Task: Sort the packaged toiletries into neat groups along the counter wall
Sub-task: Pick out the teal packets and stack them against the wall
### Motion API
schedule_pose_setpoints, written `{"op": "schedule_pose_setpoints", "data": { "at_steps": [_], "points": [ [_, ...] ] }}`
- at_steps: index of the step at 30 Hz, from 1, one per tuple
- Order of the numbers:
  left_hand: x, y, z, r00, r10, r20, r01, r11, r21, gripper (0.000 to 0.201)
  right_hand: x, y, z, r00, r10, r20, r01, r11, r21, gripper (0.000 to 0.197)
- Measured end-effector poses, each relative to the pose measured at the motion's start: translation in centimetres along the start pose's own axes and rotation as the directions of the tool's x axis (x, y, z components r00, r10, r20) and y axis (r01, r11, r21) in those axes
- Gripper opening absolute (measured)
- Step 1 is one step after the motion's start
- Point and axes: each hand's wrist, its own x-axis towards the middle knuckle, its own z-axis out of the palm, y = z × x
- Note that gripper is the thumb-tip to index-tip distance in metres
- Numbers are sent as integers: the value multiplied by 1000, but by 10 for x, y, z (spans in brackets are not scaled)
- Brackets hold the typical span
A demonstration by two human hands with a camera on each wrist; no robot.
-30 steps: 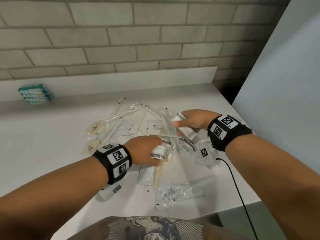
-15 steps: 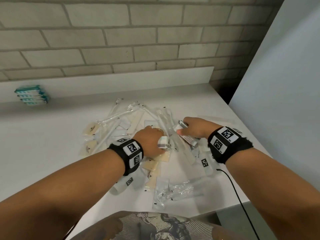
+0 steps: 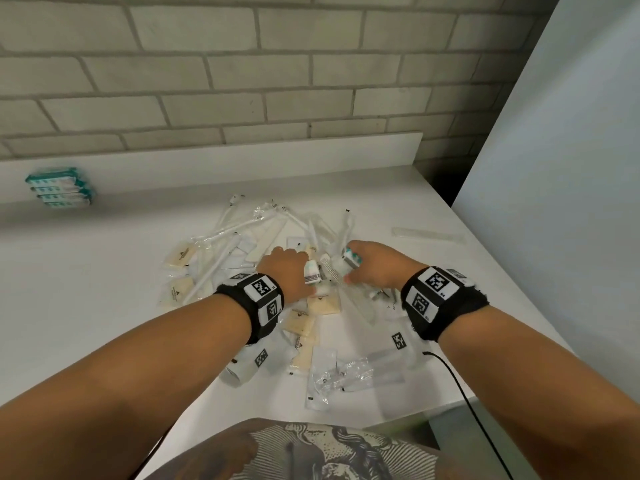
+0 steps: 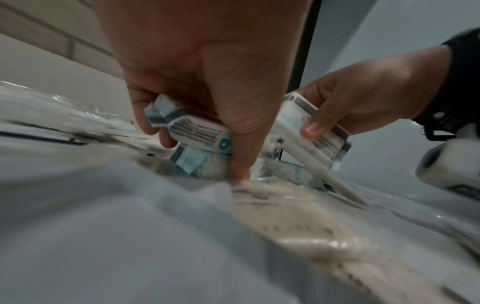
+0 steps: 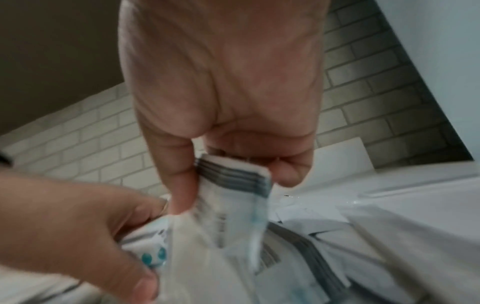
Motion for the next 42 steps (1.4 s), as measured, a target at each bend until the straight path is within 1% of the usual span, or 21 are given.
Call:
{"op": "schedule_pose_setpoints", "data": {
  "at_steps": [2, 4, 7, 11, 13, 15, 17, 19, 21, 22, 24, 26, 27, 29, 31, 33, 35, 37, 39, 41, 42],
  "points": [
    [-3, -7, 0, 1000, -24, -13, 24, 999, -34, 45, 1, 7, -4, 995, 90, -52, -91, 996, -9, 56],
    [-6, -16, 0, 998, -56, -26, 54, 996, -67, 47, 2, 14, -6, 985, 166, -52, -169, 983, -68, 51],
    [-11, -27, -3, 996, -81, -38, 77, 992, -101, 52, 2, 16, 2, 983, 182, 4, -180, 977, -116, 52],
    [-18, -37, -7, 995, -90, -45, 85, 990, -117, 54, 7, 9, 18, 983, 186, 6, -183, 974, -131, 74],
    [-22, -43, -9, 994, -91, -55, 84, 989, -125, 56, 11, 7, 20, 982, 186, -14, -186, 970, -156, 71],
    [-27, -52, -11, 992, -101, -75, 90, 987, -136, 58, 14, 5, 18, 982, 187, -21, -187, 960, -208, 61],
    [-34, -64, -14, 988, -112, -107, 96, 985, -145, 62, 13, -2, 11, 981, 164, -100, -188, 923, -334, 47],
    [-43, -80, -16, 982, -125, -139, 105, 985, -139, 66, 11, -16, 1, 965, 123, -231, -225, 843, -489, 38],
    [-54, -99, -19, 976, -150, -157, 129, 982, -135, 66, 9, -38, -11, 945, 140, -294, -284, 798, -532, 39],
    [-60, -110, -21, 972, -174, -158, 152, 978, -143, 65, 8, -50, -17, 944, 148, -293, -285, 814, -506, 41],
    [-73, -136, -25, 961, -236, -147, 212, 964, -162, 63, 9, -79, -20, 967, 101, -235, -192, 894, -404, 47],
    [-89, -165, -25, 948, -298, -110, 279, 947, -157, 61, 9, -113, -10, 993, -5, -119, -29, 959, -282, 56],
    [-97, -180, -24, 941, -327, -83, 313, 938, -150, 59, 8, -133, -1, 996, -63, -56, 49, 972, -229, 60],
    [-114, -209, -21, 927, -373, -27, 367, 921, -131, 58, 8, -170, 27, 984, -163, 70, 173, 967, -186, 64],
    [-130, -233, -19, 916, -400, 30, 400, 909, -119, 59, 12, -203, 60, 955, -220, 197, 256, 950, -179, 66],
    [-144, -253, -17, 910, -406, 82, 413, 902, -122, 60, 18, -230, 94, 926, -241, 291, 303, 933, -194, 68],
    [-155, -269, -13, 913, -389, 123, 404, 905, -134, 63, 23, -249, 122, 909, -243, 337, 334, 910, -245, 68],
    [-166, -282, -9, 916, -372, 153, 397, 897, -194, 72, 30, -258, 139, 931, -227, 286, 314, 898, -308, 64],
    [-175, -295, -7, 917, -371, 149, 398, 880, -258, 85, 41, -262, 143, 974, -176, 144, 218, 901, -374, 67],
    [-181, -307, -8, 922, -364, 131, 387, 880, -276, 85, 51, -265, 140, 990, -141, -2, 122, 866, -485, 82],
    [-183, -314, -8, 927, -352, 129, 375, 876, -303, 79, 56, -270, 139, 986, -162, -38, 118, 843, -525, 89]
  ]
}}
